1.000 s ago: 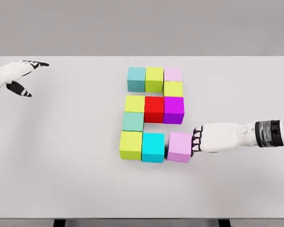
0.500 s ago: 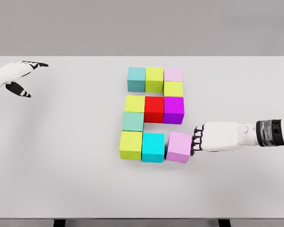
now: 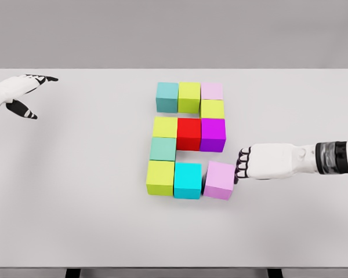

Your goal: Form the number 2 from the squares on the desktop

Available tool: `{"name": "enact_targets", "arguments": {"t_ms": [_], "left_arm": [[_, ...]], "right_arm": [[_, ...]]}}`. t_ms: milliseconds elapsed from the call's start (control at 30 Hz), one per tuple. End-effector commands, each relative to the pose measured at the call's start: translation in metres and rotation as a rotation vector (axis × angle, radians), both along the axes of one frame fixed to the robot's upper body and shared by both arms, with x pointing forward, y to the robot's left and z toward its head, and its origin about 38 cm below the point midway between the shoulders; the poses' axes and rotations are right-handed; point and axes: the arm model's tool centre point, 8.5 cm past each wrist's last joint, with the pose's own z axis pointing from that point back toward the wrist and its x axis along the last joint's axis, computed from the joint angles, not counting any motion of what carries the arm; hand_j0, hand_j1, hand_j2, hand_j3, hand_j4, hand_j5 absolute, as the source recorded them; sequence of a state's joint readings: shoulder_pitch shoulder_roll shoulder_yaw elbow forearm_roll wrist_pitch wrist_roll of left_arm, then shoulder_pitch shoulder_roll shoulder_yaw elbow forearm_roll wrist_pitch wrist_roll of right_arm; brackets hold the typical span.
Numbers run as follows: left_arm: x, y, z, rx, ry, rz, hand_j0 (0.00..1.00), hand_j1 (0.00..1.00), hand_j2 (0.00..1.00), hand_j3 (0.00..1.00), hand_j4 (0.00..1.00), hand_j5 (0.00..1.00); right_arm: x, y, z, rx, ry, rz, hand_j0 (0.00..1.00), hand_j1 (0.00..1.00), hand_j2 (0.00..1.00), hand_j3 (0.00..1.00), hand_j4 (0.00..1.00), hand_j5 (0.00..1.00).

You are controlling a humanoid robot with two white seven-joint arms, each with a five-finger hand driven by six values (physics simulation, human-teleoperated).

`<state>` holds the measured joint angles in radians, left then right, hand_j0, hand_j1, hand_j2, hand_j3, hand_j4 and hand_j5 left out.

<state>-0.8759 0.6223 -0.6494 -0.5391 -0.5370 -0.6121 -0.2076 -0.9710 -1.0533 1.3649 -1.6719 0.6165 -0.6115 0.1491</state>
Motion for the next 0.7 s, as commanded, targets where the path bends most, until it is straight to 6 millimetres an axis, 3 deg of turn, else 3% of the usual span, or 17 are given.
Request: {"name": "enact_targets", "arguments": {"t_ms": [0, 667], "left_arm": [[-0.0003, 0.0020, 0.0002, -0.007, -0.001, 0.009, 1.00, 1.00, 1.00, 1.00, 1.00, 1.00], [-0.0017, 0.0085, -0.0009, -0.016, 0.002, 0.032, 1.00, 1.00, 1.00, 1.00, 1.00, 1.00]], "right_arm": [[0.0006, 0.0013, 0.0009, 0.006, 0.000, 0.000, 0.72, 0.72, 0.72, 0.72, 0.72, 0.72], [0.0000, 0.0057, 0.0009, 0.012, 0.000, 0.010, 0.72, 0.72, 0.72, 0.72, 0.72, 0.72]]}}
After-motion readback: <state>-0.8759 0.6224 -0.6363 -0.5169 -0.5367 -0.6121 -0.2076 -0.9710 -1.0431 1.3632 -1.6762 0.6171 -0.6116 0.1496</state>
